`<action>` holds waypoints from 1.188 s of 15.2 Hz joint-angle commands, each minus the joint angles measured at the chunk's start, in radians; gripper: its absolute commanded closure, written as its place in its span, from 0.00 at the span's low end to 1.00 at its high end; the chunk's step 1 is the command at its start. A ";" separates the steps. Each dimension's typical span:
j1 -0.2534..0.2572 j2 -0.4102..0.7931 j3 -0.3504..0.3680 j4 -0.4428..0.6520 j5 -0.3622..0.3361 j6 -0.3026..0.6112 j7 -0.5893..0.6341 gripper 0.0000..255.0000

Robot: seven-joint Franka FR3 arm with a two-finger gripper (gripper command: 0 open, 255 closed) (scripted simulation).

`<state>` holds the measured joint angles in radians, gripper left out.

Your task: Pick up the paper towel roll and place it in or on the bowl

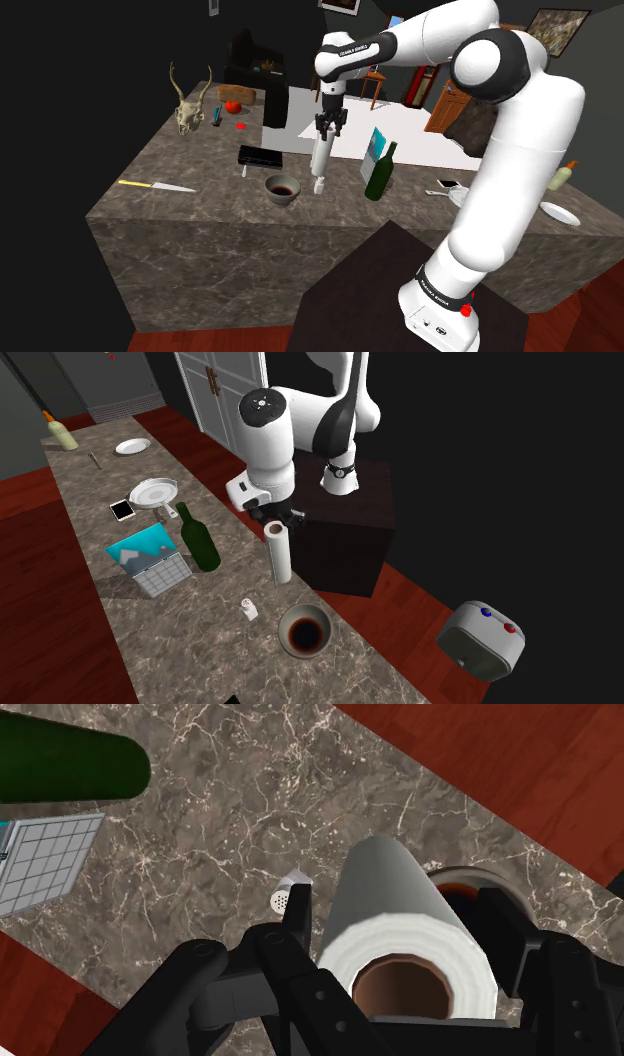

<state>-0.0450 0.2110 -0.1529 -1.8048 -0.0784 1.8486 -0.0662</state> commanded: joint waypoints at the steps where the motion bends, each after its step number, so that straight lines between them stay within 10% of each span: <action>1: 0.014 0.042 0.012 0.086 0.009 -0.048 0.021 1.00; 11: 0.066 0.385 0.056 0.739 0.048 -0.366 0.106 1.00; 18: 0.069 0.372 0.056 0.623 0.048 -0.264 0.112 1.00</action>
<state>0.0243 0.5838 -0.0965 -1.1652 -0.0308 1.5688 0.0456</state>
